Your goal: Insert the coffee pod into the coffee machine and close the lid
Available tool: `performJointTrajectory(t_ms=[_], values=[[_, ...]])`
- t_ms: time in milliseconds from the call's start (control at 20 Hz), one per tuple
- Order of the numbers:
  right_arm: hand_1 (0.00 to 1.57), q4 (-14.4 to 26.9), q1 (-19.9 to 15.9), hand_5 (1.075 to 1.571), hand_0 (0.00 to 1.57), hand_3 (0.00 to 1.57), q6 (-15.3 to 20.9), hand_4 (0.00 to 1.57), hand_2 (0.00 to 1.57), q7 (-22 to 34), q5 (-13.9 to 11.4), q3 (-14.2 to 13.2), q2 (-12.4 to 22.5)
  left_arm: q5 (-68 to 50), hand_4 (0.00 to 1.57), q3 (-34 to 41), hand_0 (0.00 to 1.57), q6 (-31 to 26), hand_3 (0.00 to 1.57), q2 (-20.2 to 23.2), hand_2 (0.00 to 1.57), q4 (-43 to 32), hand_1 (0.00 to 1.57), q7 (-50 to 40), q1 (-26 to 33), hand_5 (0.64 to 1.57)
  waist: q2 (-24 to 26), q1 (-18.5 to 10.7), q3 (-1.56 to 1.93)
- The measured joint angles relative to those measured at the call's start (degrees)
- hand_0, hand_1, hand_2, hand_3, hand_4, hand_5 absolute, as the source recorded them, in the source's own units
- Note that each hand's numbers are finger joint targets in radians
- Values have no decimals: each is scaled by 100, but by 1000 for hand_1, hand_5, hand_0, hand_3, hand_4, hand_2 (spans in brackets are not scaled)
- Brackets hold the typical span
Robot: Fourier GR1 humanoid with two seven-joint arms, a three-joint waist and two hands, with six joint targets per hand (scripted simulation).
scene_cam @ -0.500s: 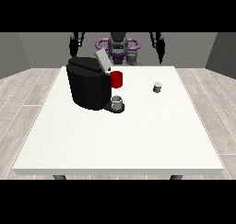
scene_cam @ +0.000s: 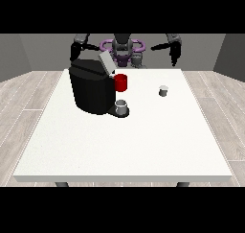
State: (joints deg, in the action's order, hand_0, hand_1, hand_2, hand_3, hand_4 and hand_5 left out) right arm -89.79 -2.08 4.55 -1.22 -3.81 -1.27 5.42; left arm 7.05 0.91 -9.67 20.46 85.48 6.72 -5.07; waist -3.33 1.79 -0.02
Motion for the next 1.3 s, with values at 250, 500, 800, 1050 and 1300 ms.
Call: performJointTrajectory(t_ms=[250, 500, 800, 1050, 1300], values=[[0, -117, -265, 1571, 0, 0, 264, 0, 0, 5, -356, 155, -72, 195, 0, 289, 0, -345, 0, 623, 0, -676, 0, 88, -578, 1571, -364, 330, -1], [0, -239, -420, 1571, 0, 0, 292, 0, 0, 28, -534, 370, -152, 552, 0, 373, 0, -543, 0, 1065, 0, -1384, 0, 64, -1079, 1571, -632, 645, -1], [0, -291, -605, 1571, 0, 0, 451, 0, 0, 275, -695, 563, -381, 1044, 0, 309, 0, -563, 0, 1214, 0, -2322, 0, 365, -1523, 1571, -915, 772, -1], [0, -75, -686, 1571, 0, 0, 457, 0, 0, 276, -720, 489, -368, 1539, 0, 197, 0, -312, 0, 1167, 423, -2963, 0, 685, -1770, 1571, -1070, 755, -1], [0, 251, -935, 1571, 0, 0, 534, 0, 0, 432, -662, 454, -485, 1984, 81, 75, 940, 58, 692, 965, 950, -3291, 940, 709, -2150, 1571, -1030, 659, 0]])
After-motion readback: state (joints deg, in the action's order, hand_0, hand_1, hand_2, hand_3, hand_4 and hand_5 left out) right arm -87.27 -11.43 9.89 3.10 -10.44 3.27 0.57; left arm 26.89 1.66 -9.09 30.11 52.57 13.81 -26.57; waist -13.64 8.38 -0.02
